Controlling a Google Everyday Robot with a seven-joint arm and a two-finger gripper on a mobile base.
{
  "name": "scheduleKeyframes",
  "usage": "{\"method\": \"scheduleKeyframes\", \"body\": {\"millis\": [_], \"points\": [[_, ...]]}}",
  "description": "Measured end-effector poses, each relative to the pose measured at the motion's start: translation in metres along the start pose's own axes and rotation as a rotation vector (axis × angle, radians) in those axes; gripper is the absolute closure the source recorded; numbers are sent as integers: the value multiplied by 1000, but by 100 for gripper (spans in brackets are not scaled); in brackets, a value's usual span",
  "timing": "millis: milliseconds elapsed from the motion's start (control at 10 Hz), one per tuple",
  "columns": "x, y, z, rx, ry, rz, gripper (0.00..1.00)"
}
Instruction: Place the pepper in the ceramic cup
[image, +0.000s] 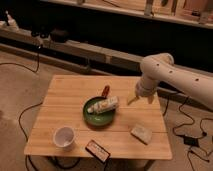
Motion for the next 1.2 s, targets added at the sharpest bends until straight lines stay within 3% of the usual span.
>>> {"method": "scheduleKeyframes", "body": {"millis": [300,500,700,1200], "points": [[-49,8,-16,-8,-106,-30,28],[-78,14,-24,-53,-168,-30,28],[-99,16,-28,-84,-204,-9,28],[-101,17,-28,-88,-205,-5,28]]}}
